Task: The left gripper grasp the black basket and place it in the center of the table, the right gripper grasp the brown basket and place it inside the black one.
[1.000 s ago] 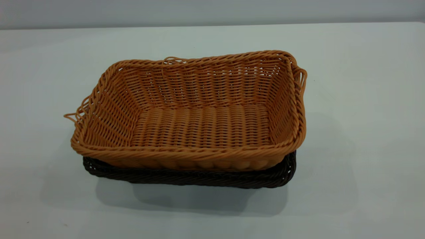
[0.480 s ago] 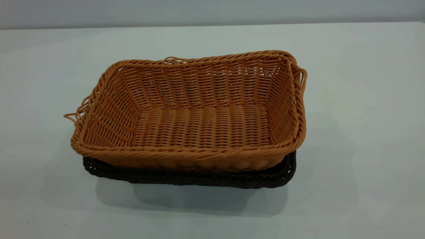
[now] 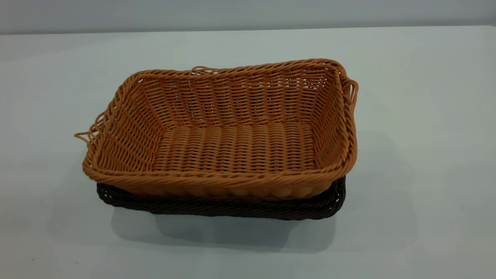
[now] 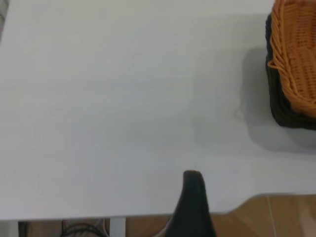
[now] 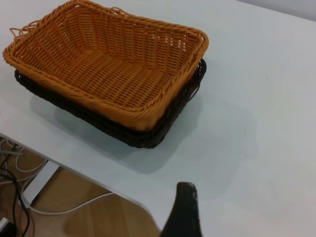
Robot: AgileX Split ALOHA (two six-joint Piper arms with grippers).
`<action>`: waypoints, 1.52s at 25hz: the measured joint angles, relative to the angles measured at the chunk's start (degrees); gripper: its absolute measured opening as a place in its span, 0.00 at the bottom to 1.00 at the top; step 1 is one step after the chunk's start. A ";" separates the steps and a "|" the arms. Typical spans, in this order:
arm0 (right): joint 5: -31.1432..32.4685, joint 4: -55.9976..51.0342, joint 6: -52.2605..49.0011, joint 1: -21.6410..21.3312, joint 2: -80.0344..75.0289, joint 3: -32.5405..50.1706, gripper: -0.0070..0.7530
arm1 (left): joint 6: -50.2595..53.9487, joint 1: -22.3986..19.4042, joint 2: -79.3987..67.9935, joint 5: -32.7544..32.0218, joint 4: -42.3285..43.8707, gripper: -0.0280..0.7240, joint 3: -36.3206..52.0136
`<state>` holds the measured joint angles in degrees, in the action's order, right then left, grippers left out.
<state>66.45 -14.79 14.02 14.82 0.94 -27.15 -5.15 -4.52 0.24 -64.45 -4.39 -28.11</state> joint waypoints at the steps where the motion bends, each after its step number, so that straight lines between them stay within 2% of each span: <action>1: 0.00 0.00 0.00 0.00 0.00 0.00 0.78 | 0.00 0.06 0.57 0.00 0.14 0.79 0.00; 22: 0.00 -0.05 0.00 -0.14 0.00 0.00 0.78 | 0.32 0.26 0.85 0.12 0.45 0.79 0.11; 24: -0.05 0.29 0.00 -2.00 0.00 0.00 0.78 | 0.32 0.26 0.85 0.12 0.45 0.79 0.11; 29: -0.05 7.68 0.00 -11.53 0.00 0.00 0.78 | 0.32 0.26 0.85 0.12 0.45 0.79 0.11; 32: -0.05 10.85 0.32 -15.24 0.00 0.00 0.78 | 0.32 0.26 0.85 0.12 0.45 0.79 0.11; 38: -0.36 11.06 -0.18 -16.72 0.00 0.00 0.78 | 0.38 0.26 0.85 0.12 0.45 0.79 0.11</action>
<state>66.08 -3.73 13.84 -1.90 0.94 -27.15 -4.77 -4.26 1.09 -64.33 -3.95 -28.00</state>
